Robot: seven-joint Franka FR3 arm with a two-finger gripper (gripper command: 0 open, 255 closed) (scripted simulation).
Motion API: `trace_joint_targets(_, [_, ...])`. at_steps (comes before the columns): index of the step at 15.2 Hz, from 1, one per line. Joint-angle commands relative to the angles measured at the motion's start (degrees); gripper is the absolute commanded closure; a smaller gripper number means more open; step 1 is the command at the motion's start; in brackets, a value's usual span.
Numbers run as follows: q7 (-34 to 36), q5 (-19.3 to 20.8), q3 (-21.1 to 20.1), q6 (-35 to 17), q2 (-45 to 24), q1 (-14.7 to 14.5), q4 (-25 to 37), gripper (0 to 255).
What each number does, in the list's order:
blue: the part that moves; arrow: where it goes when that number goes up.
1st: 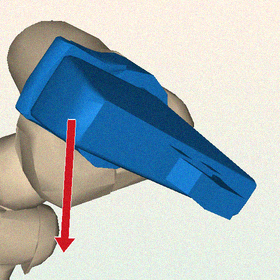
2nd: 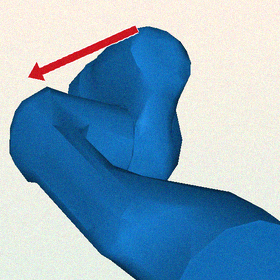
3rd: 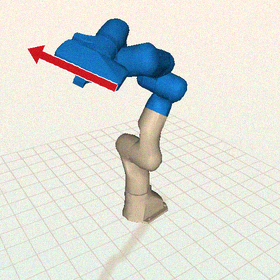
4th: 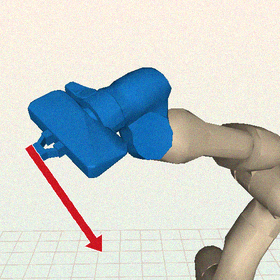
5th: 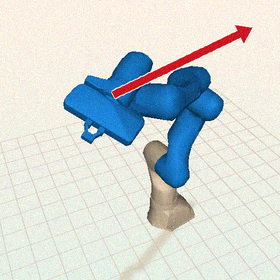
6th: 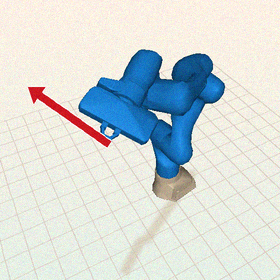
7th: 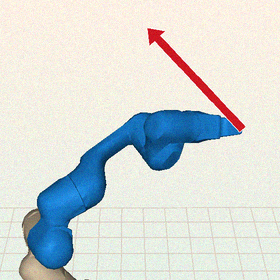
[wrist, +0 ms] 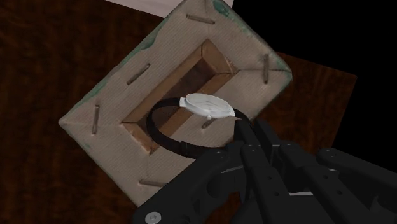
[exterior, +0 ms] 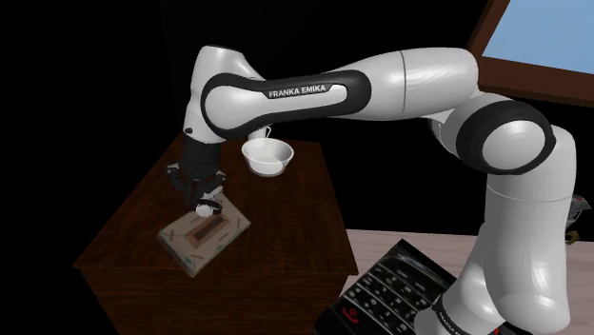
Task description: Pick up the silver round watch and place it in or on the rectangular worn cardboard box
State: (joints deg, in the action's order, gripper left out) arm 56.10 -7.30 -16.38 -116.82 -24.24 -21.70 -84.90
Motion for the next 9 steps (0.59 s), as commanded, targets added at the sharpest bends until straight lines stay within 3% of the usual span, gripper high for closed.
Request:
trace_joint_targets(1, [-0.21,0.00,0.03,-1.43,-0.39,-0.03,-1.04,255])
trace_joint_targets(9, [-0.37,-0.01,0.04,-2.31,-0.59,-0.03,-1.74,255])
